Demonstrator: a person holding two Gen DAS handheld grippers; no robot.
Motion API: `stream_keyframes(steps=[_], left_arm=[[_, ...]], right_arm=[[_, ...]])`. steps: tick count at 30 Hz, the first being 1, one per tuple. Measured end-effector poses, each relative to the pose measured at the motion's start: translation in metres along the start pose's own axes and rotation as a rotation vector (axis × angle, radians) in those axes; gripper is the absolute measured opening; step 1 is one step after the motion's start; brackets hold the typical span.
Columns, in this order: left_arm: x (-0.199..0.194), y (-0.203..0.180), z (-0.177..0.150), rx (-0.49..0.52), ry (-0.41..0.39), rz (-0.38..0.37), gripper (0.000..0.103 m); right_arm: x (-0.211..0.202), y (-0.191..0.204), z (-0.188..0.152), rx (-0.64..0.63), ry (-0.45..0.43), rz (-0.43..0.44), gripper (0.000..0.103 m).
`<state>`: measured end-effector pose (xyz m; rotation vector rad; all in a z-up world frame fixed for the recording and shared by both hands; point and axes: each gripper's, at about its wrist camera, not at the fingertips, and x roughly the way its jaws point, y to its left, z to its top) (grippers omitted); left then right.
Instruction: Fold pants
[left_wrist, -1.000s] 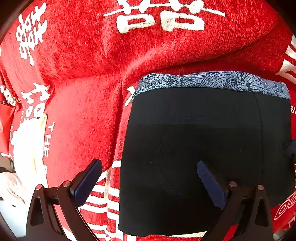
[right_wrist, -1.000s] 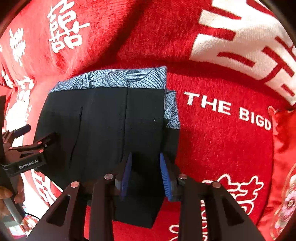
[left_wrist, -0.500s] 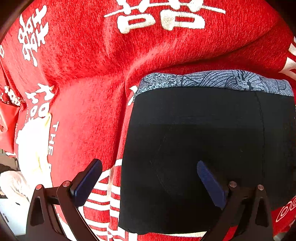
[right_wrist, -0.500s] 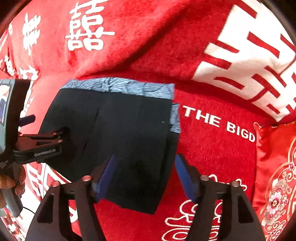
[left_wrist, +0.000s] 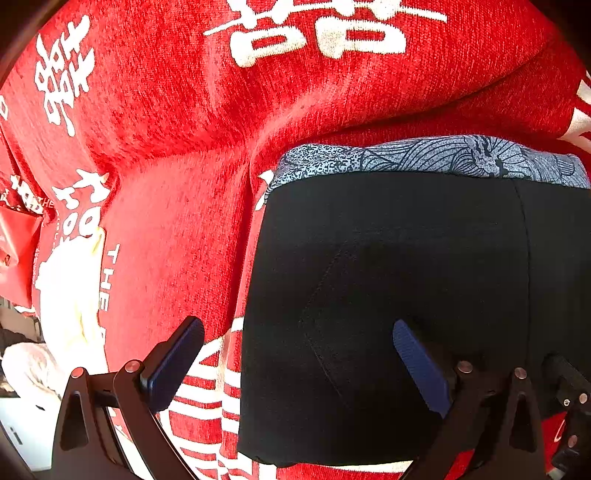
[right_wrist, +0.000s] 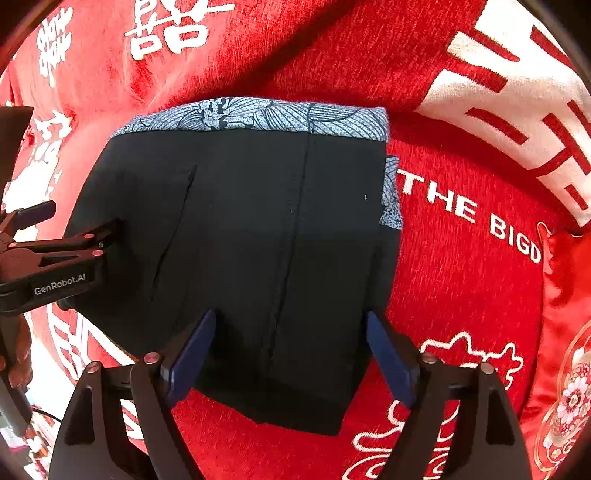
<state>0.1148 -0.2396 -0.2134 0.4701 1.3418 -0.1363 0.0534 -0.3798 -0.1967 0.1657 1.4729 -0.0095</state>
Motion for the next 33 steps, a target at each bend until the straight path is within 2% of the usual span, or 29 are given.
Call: stream_keyframes(steps=[2, 4, 15, 19, 24, 28, 32, 33], left_arm=[[0.0, 0.0, 0.0, -0.001, 0.002, -0.001, 0.103], [0.001, 0.001, 0.0, -0.002, 0.003, -0.003, 0.103], [0.002, 0.012, 0.002, 0.001, 0.012, -0.053, 0.103], [-0.004, 0.031, 0.004, 0.004, 0.004, -0.163, 0.103], [0.002, 0.058, 0.012, 0.015, 0.017, -0.263, 0.103], [0.019, 0.076, 0.025, 0.01, 0.055, -0.44, 0.103], [0.035, 0.09, 0.034, 0.03, 0.046, -0.449, 0.103], [0.039, 0.096, 0.036, 0.026, 0.04, -0.481, 0.103]], right_arm=[[0.002, 0.0, -0.001, -0.009, -0.004, -0.004, 0.088], [0.002, -0.001, -0.001, -0.005, -0.008, -0.02, 0.094], [-0.001, -0.02, 0.0, 0.053, -0.002, 0.037, 0.094], [-0.022, -0.049, -0.004, 0.064, -0.057, 0.126, 0.094], [-0.024, -0.093, -0.004, 0.171, -0.049, 0.257, 0.094], [-0.013, -0.125, -0.003, 0.278, -0.055, 0.408, 0.094], [0.008, -0.133, -0.001, 0.309, -0.031, 0.479, 0.094], [0.01, -0.132, -0.001, 0.309, -0.024, 0.497, 0.094]])
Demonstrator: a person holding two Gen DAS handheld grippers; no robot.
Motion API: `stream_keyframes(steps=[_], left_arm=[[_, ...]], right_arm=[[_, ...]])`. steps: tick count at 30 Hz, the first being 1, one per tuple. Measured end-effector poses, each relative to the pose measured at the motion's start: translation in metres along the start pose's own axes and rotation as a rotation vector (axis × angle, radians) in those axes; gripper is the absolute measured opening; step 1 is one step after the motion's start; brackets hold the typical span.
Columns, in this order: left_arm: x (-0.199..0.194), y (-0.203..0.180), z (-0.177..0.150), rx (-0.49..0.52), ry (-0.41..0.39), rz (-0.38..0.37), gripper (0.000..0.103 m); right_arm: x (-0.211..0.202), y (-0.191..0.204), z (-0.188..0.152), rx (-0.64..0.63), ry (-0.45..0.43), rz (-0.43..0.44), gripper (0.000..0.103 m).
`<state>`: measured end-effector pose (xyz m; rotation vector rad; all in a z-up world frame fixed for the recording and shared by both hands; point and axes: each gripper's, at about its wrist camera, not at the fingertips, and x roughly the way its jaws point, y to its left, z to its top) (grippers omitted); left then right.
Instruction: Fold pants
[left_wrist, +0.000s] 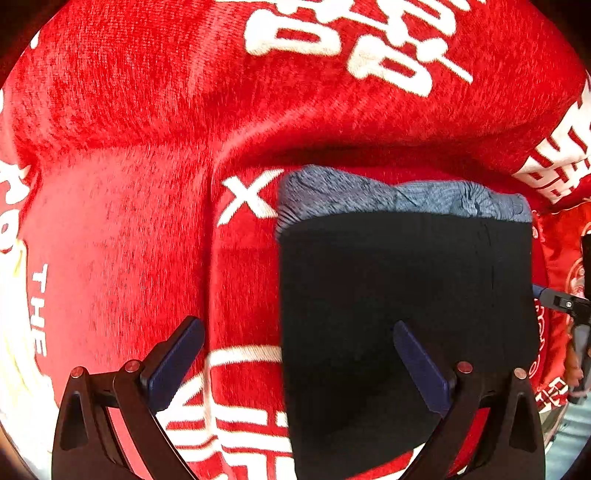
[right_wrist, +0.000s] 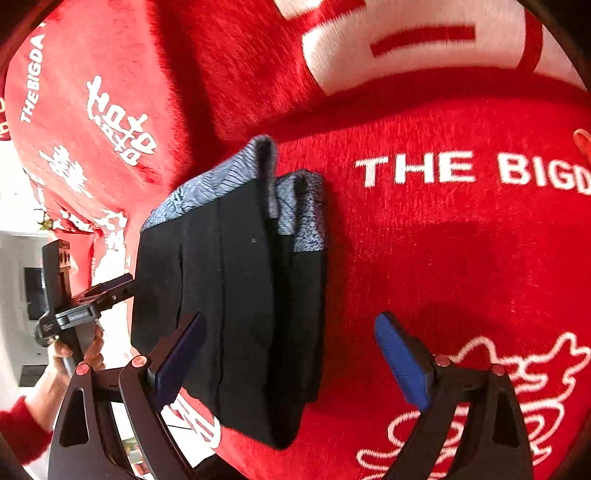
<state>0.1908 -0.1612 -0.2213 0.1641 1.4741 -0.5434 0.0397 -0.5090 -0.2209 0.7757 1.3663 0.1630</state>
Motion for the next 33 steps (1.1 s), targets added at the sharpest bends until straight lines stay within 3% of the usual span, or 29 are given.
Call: stream_keyframes(steps=[3, 7, 14, 15, 16, 17, 19, 21, 24, 28, 33], left_arm=[[0.009, 0.013, 0.002, -0.018, 0.028, -0.089, 0.103], [0.034, 0.011, 0.003, 0.017, 0.078, -0.142, 0.103], [0.054, 0.001, 0.004, 0.016, 0.084, -0.232, 0.103], [0.055, -0.001, 0.004, 0.012, 0.074, -0.23, 0.102], [0.053, -0.004, 0.003, 0.014, 0.055, -0.231, 0.088], [0.049, -0.011, -0.002, 0.018, 0.043, -0.256, 0.081], [0.034, -0.024, -0.004, 0.031, 0.016, -0.23, 0.076], [0.023, -0.03, -0.006, 0.049, 0.0, -0.2, 0.07], [0.006, -0.033, -0.008, 0.044, -0.017, -0.195, 0.061], [-0.02, -0.033, -0.023, 0.04, -0.028, -0.188, 0.061], [-0.037, -0.035, -0.062, 0.037, -0.012, -0.171, 0.061]], right_arm=[[0.009, -0.005, 0.004, -0.003, 0.023, 0.064, 0.093], [0.026, -0.005, 0.006, -0.012, 0.062, 0.164, 0.092], [0.06, 0.008, 0.016, -0.083, 0.114, 0.197, 0.089], [0.065, 0.012, 0.02, -0.083, 0.114, 0.199, 0.089], [0.066, 0.012, 0.022, -0.065, 0.113, 0.197, 0.087], [0.065, 0.011, 0.022, -0.041, 0.113, 0.189, 0.081], [0.06, 0.008, 0.022, 0.013, 0.108, 0.179, 0.061], [0.052, 0.01, 0.018, 0.037, 0.091, 0.213, 0.052], [0.042, 0.027, 0.015, 0.006, 0.077, 0.203, 0.048], [0.023, 0.035, 0.005, 0.007, 0.057, 0.242, 0.045], [0.008, 0.049, -0.03, 0.007, 0.069, 0.267, 0.045]])
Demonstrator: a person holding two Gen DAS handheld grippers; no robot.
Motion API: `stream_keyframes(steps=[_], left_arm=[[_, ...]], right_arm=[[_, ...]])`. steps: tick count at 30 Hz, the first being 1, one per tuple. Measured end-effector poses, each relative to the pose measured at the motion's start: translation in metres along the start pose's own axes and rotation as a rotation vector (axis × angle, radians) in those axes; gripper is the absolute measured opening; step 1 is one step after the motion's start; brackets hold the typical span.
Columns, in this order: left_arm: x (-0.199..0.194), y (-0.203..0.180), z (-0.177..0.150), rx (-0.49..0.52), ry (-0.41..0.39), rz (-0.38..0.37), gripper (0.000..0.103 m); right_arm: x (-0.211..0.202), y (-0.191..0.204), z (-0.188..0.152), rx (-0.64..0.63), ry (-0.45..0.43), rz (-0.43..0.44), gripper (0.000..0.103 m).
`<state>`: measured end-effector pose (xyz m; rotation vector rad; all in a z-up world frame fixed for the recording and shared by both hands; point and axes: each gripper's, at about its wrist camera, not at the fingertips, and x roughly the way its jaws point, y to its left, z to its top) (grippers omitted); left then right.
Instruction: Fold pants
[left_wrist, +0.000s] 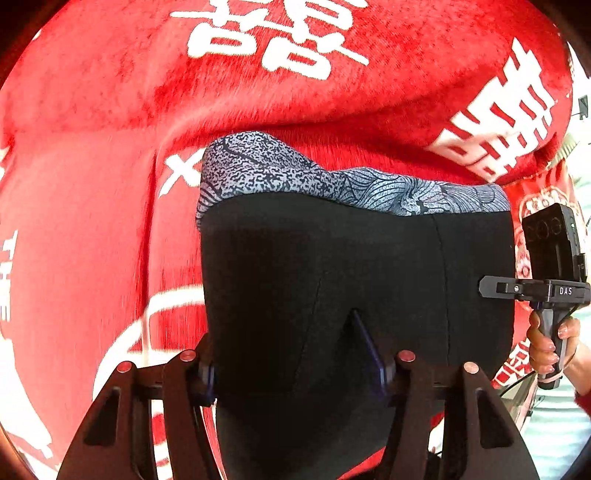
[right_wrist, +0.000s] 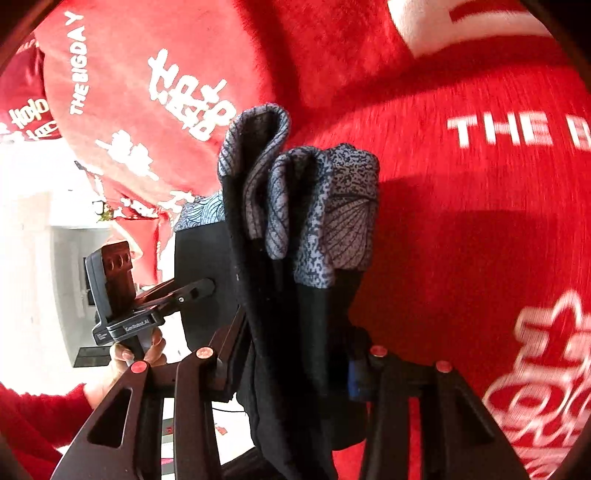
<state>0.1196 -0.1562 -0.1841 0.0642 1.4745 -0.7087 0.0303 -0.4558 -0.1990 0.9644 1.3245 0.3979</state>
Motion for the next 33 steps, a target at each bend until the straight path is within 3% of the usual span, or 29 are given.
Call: stream_keyframes(steps=[5, 8, 9, 12, 13, 18, 21, 23, 24, 25, 28, 30, 33], left_arm=[[0.0, 0.003, -0.034, 0.004, 0.022, 0.018, 0.061], [0.02, 0.006, -0.044, 0.003, 0.03, 0.039, 0.061], [0.027, 0.01, -0.047, -0.009, 0.027, 0.052, 0.067], [0.025, 0.01, -0.05, -0.006, -0.031, 0.142, 0.095], [0.024, 0.009, -0.052, 0.002, -0.037, 0.176, 0.097], [-0.004, -0.005, -0.062, 0.026, -0.078, 0.275, 0.097], [-0.031, -0.022, -0.073, 0.056, -0.13, 0.292, 0.097], [-0.039, -0.036, -0.079, 0.089, -0.145, 0.277, 0.097], [-0.035, -0.042, -0.083, 0.104, -0.137, 0.265, 0.097], [-0.029, -0.043, -0.085, 0.108, -0.128, 0.264, 0.097], [0.003, -0.042, -0.089, 0.113, -0.092, 0.321, 0.097], [0.022, -0.038, -0.092, 0.111, -0.078, 0.379, 0.1], [0.026, -0.029, -0.092, 0.064, -0.086, 0.329, 0.103]], right_arm=[[0.003, 0.004, -0.045, 0.027, 0.008, 0.012, 0.045], [0.02, -0.001, -0.056, 0.043, 0.014, -0.015, 0.045], [0.026, -0.003, -0.058, 0.046, 0.015, -0.036, 0.045], [0.038, -0.006, -0.059, 0.023, 0.007, -0.136, 0.053], [0.038, -0.004, -0.06, 0.029, -0.007, -0.159, 0.059], [0.029, 0.013, -0.072, 0.051, -0.065, -0.317, 0.062], [0.02, 0.041, -0.084, 0.023, -0.109, -0.498, 0.062], [0.01, 0.06, -0.094, -0.015, -0.16, -0.591, 0.056], [0.0, 0.064, -0.098, -0.037, -0.188, -0.591, 0.04], [-0.003, 0.073, -0.104, -0.058, -0.204, -0.577, 0.035], [0.013, 0.091, -0.111, -0.102, -0.19, -0.552, 0.035], [0.024, 0.079, -0.119, -0.102, -0.153, -0.568, 0.035], [0.047, 0.066, -0.115, -0.11, -0.128, -0.611, 0.035]])
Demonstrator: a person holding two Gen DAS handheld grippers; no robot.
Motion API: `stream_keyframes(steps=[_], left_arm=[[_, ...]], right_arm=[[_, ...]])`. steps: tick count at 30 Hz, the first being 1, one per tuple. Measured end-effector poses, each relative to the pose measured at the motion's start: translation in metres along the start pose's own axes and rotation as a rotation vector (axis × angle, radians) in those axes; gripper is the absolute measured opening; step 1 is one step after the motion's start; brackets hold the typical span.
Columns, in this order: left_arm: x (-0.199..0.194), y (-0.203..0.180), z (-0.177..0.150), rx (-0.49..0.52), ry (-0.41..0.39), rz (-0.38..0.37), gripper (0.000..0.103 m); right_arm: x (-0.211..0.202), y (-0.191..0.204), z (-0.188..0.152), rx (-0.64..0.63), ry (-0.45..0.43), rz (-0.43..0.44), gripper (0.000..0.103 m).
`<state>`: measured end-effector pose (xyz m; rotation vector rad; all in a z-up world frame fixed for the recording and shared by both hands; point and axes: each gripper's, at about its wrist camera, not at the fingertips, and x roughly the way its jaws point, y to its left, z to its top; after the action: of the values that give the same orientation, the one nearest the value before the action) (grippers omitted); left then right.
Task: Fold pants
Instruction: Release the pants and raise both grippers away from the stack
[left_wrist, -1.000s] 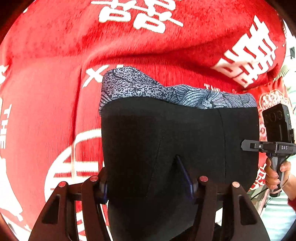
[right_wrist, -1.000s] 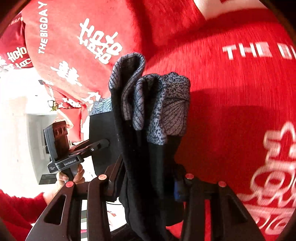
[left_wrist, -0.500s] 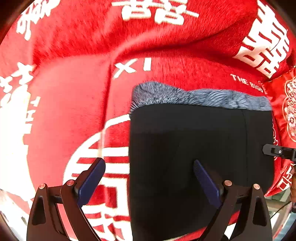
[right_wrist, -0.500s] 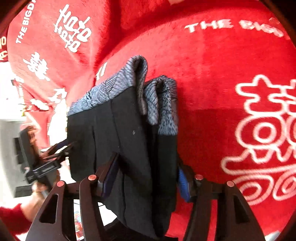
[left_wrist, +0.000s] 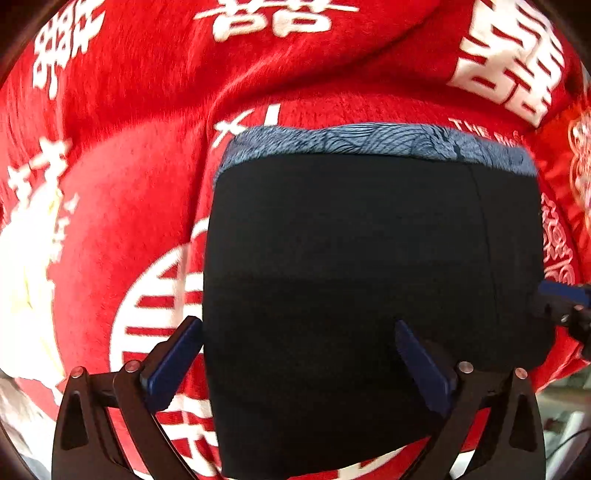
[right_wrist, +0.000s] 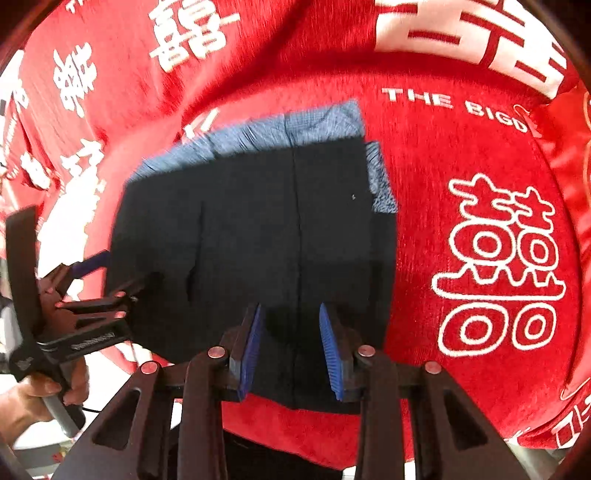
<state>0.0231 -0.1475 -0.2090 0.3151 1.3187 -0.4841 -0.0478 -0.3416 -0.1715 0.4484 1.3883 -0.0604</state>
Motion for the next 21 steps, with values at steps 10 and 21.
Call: stream_keyframes(steps=[10, 21], left_arm=[[-0.045, -0.012, -0.014, 0.053, 0.006, 0.043, 0.103], [-0.132, -0.013, -0.045, 0.088, 0.005, 0.02, 0.103]], right_arm=[[-0.02, 0.007, -0.006, 0.066, 0.018, -0.063, 0.056], [-0.084, 0.043, -0.042, 0.088, -0.009, -0.166, 0.098]])
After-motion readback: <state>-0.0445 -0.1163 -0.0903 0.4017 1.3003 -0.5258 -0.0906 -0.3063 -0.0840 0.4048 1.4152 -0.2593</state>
